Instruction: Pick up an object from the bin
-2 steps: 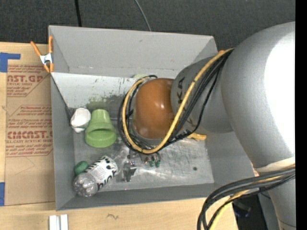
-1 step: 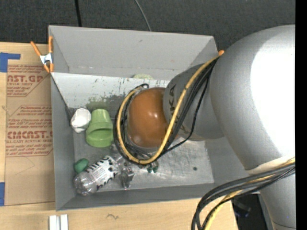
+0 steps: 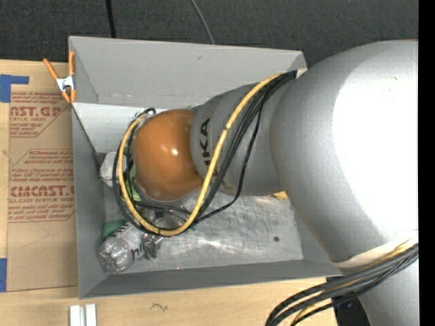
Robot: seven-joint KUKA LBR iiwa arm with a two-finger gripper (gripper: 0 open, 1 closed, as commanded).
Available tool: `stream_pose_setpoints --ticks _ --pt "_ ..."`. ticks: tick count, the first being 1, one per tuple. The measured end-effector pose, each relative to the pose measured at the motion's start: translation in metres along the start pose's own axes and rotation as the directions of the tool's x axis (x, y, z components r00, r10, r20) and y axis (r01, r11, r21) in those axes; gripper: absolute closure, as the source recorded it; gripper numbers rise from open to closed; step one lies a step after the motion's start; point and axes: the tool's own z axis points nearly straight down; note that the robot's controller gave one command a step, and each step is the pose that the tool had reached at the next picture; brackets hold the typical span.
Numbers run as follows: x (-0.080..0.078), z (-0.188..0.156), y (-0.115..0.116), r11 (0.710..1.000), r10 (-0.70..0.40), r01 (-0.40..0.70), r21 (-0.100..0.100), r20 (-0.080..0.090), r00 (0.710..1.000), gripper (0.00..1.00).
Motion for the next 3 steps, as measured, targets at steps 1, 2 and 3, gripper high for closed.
stream_pose_setpoints --ticks 1,2,3 --pt "0.0 0.0 0.0 1.0 0.0 0.0 0.0 0.0 1.0 1.0" --pt "0.007 -0.042 0.002 1.0 0.016 -0.016 -0.013 0.013 1.0 1.0" --pt "0.021 -0.111 -0.044 1.0 0.002 -0.002 -0.016 0.022 1.0 1.0"
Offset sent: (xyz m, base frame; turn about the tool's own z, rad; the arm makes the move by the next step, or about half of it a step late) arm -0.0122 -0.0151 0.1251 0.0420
